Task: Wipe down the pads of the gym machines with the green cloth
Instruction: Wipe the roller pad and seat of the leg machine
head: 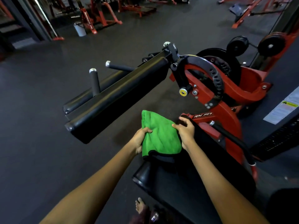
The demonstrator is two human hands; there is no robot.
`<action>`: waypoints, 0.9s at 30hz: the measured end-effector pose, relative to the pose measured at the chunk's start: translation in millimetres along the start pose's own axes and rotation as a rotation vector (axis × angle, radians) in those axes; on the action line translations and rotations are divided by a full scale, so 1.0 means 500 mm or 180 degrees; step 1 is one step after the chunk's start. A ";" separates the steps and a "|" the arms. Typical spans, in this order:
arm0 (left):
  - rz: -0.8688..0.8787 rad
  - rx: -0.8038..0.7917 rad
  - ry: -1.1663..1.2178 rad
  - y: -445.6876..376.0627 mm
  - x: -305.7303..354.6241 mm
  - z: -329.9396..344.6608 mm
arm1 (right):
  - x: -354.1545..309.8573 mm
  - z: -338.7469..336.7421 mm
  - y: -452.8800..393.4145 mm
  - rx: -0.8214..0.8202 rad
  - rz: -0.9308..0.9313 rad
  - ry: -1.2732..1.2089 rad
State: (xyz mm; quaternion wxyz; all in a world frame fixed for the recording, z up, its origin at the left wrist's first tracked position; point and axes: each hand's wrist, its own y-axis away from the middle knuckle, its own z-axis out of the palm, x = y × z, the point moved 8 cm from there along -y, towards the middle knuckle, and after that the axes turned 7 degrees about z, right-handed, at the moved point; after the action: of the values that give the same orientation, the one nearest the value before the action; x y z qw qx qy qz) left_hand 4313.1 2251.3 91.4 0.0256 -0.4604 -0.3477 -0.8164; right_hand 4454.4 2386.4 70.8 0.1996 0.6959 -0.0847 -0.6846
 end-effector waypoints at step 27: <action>0.0036 0.0430 -0.2216 0.118 -0.407 -0.234 | 0.292 0.042 0.181 -0.0752 -0.0427 0.4022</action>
State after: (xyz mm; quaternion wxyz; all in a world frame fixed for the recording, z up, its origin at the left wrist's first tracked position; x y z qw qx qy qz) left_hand 4365.5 2080.5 -72.4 -0.0596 -0.7102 -0.3862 -0.5856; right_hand 4454.8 2244.1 -27.2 0.2430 0.9420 0.1687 -0.1586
